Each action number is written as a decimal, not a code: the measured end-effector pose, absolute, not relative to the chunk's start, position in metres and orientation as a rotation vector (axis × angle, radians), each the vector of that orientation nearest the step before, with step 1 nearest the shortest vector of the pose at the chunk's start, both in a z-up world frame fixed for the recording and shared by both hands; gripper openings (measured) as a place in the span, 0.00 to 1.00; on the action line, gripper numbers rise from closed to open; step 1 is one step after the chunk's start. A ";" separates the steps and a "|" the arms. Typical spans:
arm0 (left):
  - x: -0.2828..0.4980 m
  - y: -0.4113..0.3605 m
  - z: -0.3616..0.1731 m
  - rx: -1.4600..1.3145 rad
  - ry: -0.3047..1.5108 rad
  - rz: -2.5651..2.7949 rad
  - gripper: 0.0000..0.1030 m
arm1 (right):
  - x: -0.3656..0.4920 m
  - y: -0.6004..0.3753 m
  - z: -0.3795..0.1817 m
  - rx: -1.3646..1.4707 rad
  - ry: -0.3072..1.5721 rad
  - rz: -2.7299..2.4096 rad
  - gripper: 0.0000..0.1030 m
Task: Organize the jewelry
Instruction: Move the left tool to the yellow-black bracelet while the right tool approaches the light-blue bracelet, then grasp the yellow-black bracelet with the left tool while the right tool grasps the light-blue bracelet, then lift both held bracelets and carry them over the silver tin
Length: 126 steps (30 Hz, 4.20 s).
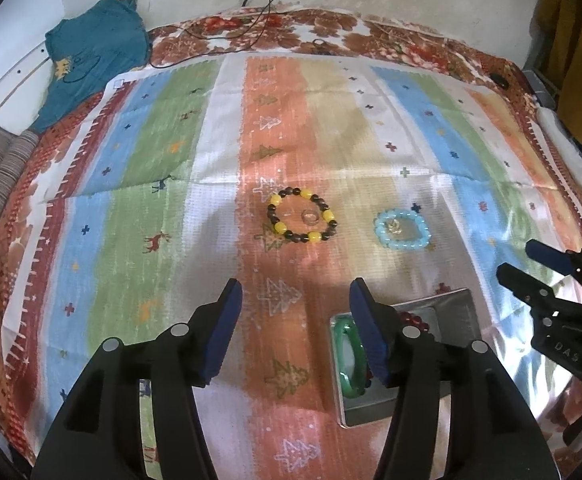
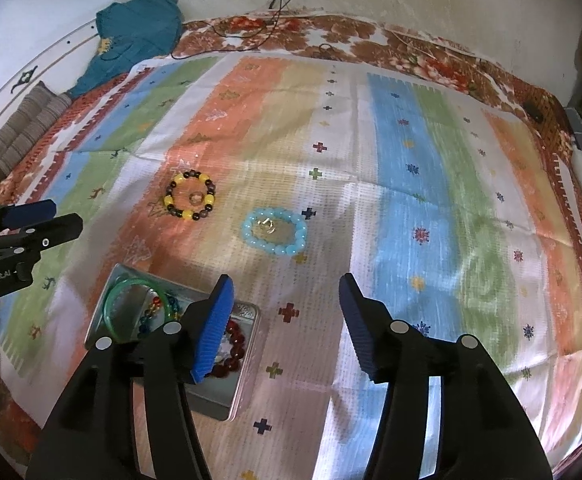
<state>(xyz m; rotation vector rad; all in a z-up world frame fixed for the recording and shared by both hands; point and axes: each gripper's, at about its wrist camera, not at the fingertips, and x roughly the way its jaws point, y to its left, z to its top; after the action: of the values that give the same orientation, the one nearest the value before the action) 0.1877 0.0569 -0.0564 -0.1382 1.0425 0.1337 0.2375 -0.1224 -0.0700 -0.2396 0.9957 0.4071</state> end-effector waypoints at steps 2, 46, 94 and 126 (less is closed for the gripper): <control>0.191 0.061 -0.060 -0.131 1.054 0.145 0.56 | 0.241 -0.121 -0.072 -0.243 1.000 0.404 0.56; 0.288 0.104 -0.140 -0.168 1.174 0.162 0.67 | 0.327 -0.099 -0.147 -0.294 1.127 0.365 0.67; 0.307 0.096 -0.127 -0.091 1.147 0.107 0.12 | 0.325 -0.064 -0.125 -0.414 0.958 0.436 0.12; 0.267 0.076 -0.072 -0.099 1.068 0.090 0.12 | 0.283 -0.070 -0.084 -0.306 0.899 0.463 0.12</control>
<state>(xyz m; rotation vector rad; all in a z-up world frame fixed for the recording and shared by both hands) 0.2674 0.0758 -0.0717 -0.0989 1.0676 0.0904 0.2827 -0.0704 -0.0843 -0.3059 0.8985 0.4629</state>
